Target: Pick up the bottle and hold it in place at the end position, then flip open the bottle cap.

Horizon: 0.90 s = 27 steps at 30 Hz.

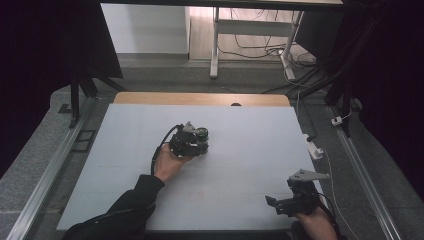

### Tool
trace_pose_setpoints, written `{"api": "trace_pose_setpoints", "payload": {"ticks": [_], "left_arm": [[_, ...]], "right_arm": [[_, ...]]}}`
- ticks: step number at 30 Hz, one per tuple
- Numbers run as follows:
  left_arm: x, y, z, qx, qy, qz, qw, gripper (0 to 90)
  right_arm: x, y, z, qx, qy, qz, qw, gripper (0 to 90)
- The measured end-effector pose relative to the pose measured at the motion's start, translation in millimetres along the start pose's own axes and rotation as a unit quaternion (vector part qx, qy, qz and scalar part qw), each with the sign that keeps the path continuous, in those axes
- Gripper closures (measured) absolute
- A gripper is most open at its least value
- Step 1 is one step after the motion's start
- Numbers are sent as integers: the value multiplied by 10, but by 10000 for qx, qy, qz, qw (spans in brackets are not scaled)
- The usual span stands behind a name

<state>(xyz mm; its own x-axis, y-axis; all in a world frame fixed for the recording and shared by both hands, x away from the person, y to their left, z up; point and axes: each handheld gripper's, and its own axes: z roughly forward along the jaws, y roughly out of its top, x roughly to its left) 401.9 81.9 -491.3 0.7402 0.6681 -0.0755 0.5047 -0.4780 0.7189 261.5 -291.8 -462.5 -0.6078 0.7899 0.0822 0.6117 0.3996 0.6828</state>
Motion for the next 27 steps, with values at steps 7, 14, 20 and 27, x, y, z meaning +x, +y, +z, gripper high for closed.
{"api": "trace_pose_setpoints", "payload": {"ticks": [7,14,20,27], "left_arm": [[-27,-45,66,62,1,28,10000,536],[-58,-98,131,142,47,132,9998,535],[-71,-114,131,127,73,136,9998,535],[-70,-121,129,125,69,149,9998,535]], "right_arm": [[0,-1,0,5,2,-47,10000,0],[7,-1,-2,0,13,-38,10000,0],[10,-2,0,-4,18,-52,10000,0],[14,-1,-8,-37,1,-72,10000,0]]}}
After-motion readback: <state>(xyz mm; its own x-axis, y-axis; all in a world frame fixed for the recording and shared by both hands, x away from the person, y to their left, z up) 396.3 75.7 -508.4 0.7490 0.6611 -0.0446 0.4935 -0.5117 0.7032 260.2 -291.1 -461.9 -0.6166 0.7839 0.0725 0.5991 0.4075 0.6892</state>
